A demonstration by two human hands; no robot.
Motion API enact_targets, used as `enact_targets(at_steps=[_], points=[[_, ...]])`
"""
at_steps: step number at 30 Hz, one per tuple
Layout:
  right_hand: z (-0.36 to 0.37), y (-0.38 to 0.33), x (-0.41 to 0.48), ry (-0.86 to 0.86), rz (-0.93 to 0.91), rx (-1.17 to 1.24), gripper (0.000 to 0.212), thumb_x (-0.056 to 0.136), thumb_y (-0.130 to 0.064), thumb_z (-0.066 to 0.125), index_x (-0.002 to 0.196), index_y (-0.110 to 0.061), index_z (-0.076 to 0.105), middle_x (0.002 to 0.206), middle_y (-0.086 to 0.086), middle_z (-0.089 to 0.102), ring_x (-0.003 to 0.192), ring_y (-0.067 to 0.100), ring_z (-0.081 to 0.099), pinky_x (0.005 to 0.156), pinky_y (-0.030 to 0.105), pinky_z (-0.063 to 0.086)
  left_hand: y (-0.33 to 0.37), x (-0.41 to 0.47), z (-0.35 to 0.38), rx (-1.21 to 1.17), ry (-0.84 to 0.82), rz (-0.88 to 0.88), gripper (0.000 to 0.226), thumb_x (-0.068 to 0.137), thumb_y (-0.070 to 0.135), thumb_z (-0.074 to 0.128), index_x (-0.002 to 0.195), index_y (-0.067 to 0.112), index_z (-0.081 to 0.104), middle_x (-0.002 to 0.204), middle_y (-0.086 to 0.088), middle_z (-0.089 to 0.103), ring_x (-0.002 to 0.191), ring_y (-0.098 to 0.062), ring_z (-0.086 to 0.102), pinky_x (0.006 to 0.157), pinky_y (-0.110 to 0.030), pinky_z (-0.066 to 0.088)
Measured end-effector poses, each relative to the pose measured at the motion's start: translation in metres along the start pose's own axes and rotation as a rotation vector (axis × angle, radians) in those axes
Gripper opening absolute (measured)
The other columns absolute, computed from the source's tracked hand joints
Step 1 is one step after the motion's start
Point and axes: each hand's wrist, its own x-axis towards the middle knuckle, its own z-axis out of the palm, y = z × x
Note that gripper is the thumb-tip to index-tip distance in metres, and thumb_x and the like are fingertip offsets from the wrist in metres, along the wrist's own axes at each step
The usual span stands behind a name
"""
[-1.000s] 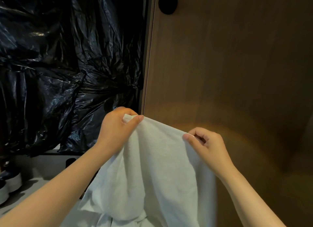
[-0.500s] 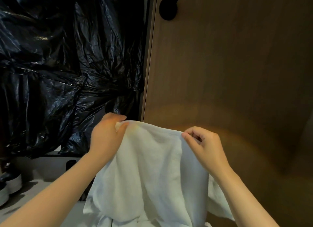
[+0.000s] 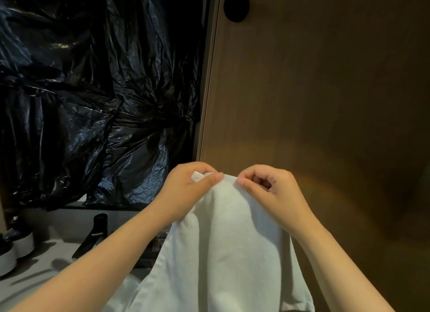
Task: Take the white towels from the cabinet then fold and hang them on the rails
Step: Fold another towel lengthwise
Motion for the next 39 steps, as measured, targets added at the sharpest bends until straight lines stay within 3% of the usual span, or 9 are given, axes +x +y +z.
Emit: enact_targets(at_steps=[3, 6, 11, 15, 20, 23, 30, 36, 39], points=[[-0.001, 0.019, -0.008, -0.085, 0.156, -0.03, 0.022, 0.089, -0.039, 0.066, 0.077, -0.021, 0.07, 0.072, -0.004, 0.065, 0.071, 0.016, 0.063, 0.059, 0.03, 0.051, 0.003, 0.008, -0.004, 0.063, 0.126, 0.015, 0.016, 0.087, 0.027, 0.067, 0.075, 0.017, 0.07, 0.072, 0.004, 0.066, 0.067, -0.002, 0.059, 0.061, -0.011, 0.044], [-0.006, 0.04, -0.02, -0.103, 0.258, -0.03, 0.035, 0.089, -0.041, 0.065, 0.07, -0.012, 0.065, 0.066, 0.007, 0.057, 0.06, 0.022, 0.053, 0.054, 0.027, 0.038, 0.003, 0.017, -0.01, 0.138, 0.206, 0.051, 0.016, 0.088, 0.028, 0.066, 0.076, 0.018, 0.069, 0.073, 0.007, 0.066, 0.074, -0.004, 0.059, 0.062, -0.012, 0.043], [-0.025, 0.056, -0.021, -0.024, 0.269, -0.085, 0.023, 0.09, -0.035, 0.066, 0.07, -0.025, 0.07, 0.066, 0.0, 0.061, 0.061, 0.016, 0.055, 0.058, 0.033, 0.041, -0.005, 0.028, -0.022, 0.241, 0.31, 0.095, 0.017, 0.089, 0.029, 0.065, 0.076, 0.018, 0.068, 0.074, 0.01, 0.063, 0.073, -0.003, 0.057, 0.063, -0.017, 0.038], [-0.05, 0.059, -0.007, 0.125, 0.179, -0.187, 0.017, 0.09, -0.037, 0.064, 0.075, -0.031, 0.07, 0.067, -0.007, 0.062, 0.062, 0.014, 0.056, 0.056, 0.042, 0.046, 0.0, 0.039, -0.033, 0.27, 0.405, 0.131, 0.016, 0.09, 0.027, 0.064, 0.077, 0.017, 0.068, 0.075, 0.01, 0.062, 0.075, -0.001, 0.056, 0.061, -0.009, 0.036], [-0.057, 0.052, 0.001, 0.321, 0.051, -0.223, 0.01, 0.09, -0.028, 0.065, 0.086, -0.025, 0.074, 0.075, -0.013, 0.066, 0.074, 0.01, 0.062, 0.065, 0.042, 0.054, -0.009, 0.04, -0.036, 0.392, 0.338, 0.155, 0.016, 0.091, 0.025, 0.062, 0.08, 0.014, 0.067, 0.078, 0.007, 0.061, 0.077, -0.004, 0.054, 0.063, -0.014, 0.036], [-0.054, 0.047, 0.011, 0.192, 0.064, -0.24, 0.018, 0.086, -0.038, 0.068, 0.078, -0.024, 0.073, 0.069, -0.009, 0.066, 0.069, 0.011, 0.061, 0.064, 0.041, 0.051, -0.013, 0.042, -0.036, 0.404, 0.372, 0.152, 0.015, 0.091, 0.024, 0.062, 0.08, 0.015, 0.065, 0.078, 0.006, 0.059, 0.073, -0.007, 0.051, 0.061, -0.011, 0.032], [-0.058, 0.047, 0.022, 0.204, 0.14, -0.37, 0.015, 0.085, -0.04, 0.071, 0.076, -0.029, 0.071, 0.067, -0.012, 0.063, 0.066, 0.012, 0.059, 0.059, 0.042, 0.055, -0.021, 0.045, -0.038, 0.416, 0.386, 0.057, 0.016, 0.091, 0.028, 0.06, 0.087, 0.014, 0.066, 0.086, 0.003, 0.061, 0.076, -0.009, 0.05, 0.061, -0.018, 0.032], [-0.073, 0.059, 0.015, 0.088, 0.256, -0.4, 0.039, 0.082, -0.051, 0.07, 0.062, -0.018, 0.063, 0.055, 0.003, 0.052, 0.055, 0.023, 0.051, 0.051, 0.033, 0.034, -0.026, 0.051, -0.05, 0.497, 0.45, 0.007, 0.02, 0.094, 0.031, 0.058, 0.093, 0.012, 0.064, 0.087, 0.002, 0.057, 0.079, -0.014, 0.049, 0.066, -0.027, 0.03], [-0.075, 0.068, 0.003, 0.115, 0.257, -0.333, 0.037, 0.084, -0.051, 0.067, 0.061, -0.022, 0.062, 0.054, 0.0, 0.051, 0.054, 0.022, 0.051, 0.052, 0.035, 0.034, -0.038, 0.048, -0.051, 0.615, 0.367, -0.092, 0.022, 0.095, 0.03, 0.056, 0.102, 0.012, 0.066, 0.103, -0.005, 0.061, 0.085, -0.021, 0.052, 0.069, -0.03, 0.034]])
